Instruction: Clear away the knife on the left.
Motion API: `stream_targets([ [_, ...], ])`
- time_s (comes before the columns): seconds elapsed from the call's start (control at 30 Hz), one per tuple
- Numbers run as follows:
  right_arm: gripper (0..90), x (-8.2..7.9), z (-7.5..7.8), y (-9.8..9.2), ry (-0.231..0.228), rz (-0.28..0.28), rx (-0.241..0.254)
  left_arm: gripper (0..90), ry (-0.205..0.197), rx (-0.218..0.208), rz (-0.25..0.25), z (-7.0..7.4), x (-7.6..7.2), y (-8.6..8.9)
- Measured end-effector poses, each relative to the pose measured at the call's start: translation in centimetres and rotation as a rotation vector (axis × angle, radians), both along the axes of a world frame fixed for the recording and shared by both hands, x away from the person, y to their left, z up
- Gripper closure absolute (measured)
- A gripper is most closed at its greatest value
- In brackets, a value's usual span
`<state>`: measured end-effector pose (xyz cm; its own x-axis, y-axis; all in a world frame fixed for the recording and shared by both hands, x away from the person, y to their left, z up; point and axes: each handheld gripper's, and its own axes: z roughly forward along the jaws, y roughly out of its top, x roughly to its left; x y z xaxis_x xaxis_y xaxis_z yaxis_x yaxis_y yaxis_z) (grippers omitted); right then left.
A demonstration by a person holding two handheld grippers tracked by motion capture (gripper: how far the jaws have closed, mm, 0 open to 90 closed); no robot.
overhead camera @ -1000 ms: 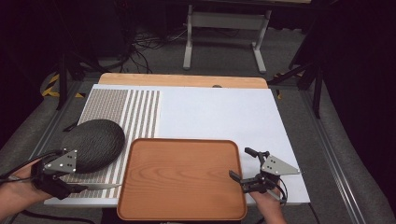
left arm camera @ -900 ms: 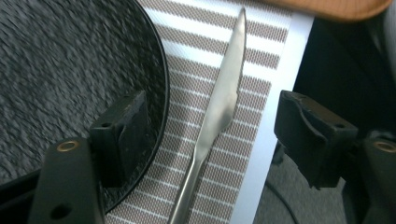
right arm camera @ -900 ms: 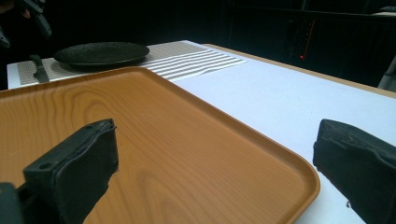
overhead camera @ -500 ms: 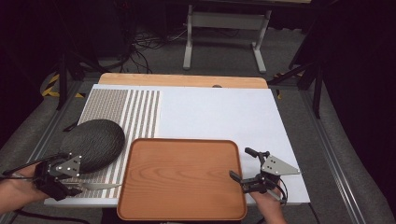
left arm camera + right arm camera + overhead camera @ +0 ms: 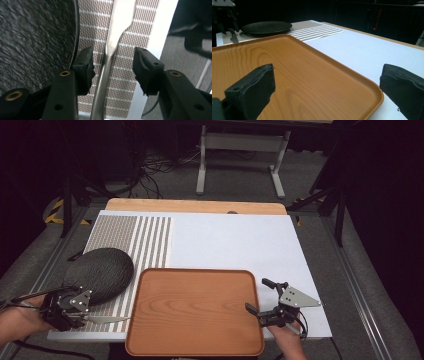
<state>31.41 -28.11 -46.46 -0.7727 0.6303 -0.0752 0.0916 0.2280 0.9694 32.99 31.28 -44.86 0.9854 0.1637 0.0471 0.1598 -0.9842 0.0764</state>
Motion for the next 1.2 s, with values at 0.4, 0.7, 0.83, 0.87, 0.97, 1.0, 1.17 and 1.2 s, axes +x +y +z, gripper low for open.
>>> stream_targets([
  [0.4, 0.9, 0.0, 0.0, 0.1, 0.000, 0.009, 0.004, 72.5, -0.023, 0.106, -0.116, -0.3, 0.2, -0.6],
  [0.7, 1.0, 0.0, 0.0, 0.1, -0.001, 0.008, 0.002, 79.1, -0.039, 0.141, -0.181, -0.7, 0.2, -0.9],
  [0.83, 1.0, 0.0, 0.0, 0.1, -0.001, 0.011, 0.005, 79.6, -0.042, 0.152, -0.186, -0.7, 0.1, -1.0],
  [0.87, 1.0, 0.0, 0.0, 0.1, -0.002, 0.012, 0.005, 79.7, -0.045, 0.154, -0.189, -0.7, 0.1, -1.0],
  [0.97, 1.0, -0.1, 0.1, 0.0, -0.005, 0.012, 0.002, 80.0, -0.052, 0.157, -0.187, -0.8, 0.0, -1.1],
  [1.0, 1.0, -0.1, 0.1, 0.0, -0.004, 0.011, 0.003, 80.0, -0.054, 0.158, -0.187, -0.8, -0.1, -1.1],
  [1.17, 1.0, -0.1, 0.1, 0.0, -0.004, 0.012, 0.002, 80.2, -0.050, 0.156, -0.186, -0.7, 0.0, -1.1],
  [1.2, 1.0, -0.1, 0.1, 0.0, -0.004, 0.013, 0.004, 80.2, -0.049, 0.157, -0.180, -0.7, 0.0, -1.1],
])
